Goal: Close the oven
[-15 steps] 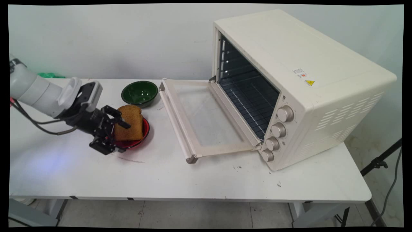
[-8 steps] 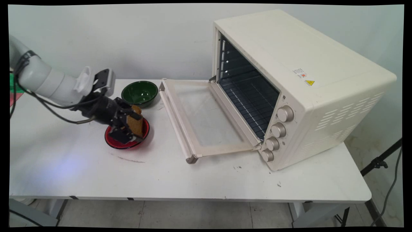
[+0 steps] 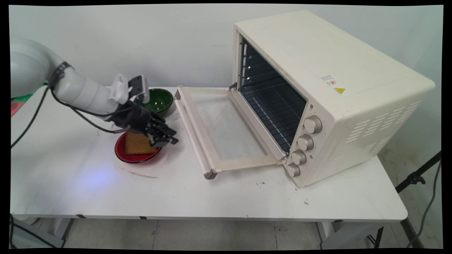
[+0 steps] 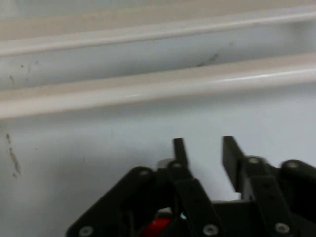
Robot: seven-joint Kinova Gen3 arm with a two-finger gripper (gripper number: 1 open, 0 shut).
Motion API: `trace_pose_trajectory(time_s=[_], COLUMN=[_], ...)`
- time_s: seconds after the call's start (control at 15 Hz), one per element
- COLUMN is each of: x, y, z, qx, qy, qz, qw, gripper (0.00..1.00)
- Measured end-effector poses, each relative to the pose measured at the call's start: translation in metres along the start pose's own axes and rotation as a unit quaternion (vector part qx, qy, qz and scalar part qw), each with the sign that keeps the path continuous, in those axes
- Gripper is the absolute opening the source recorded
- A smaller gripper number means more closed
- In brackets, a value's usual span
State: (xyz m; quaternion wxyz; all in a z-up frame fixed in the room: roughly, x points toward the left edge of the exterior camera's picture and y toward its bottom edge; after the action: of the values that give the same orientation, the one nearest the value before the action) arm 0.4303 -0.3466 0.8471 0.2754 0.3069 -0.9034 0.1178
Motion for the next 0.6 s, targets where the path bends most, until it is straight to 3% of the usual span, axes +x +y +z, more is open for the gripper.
trace_pose_trajectory(time_s=[0.6], x=[-0.001], y=[-0.008], z=[0.058], qx=[0.027], qy=[0.003], qz=[-0.031], qw=[0.9991], gripper=[0.0])
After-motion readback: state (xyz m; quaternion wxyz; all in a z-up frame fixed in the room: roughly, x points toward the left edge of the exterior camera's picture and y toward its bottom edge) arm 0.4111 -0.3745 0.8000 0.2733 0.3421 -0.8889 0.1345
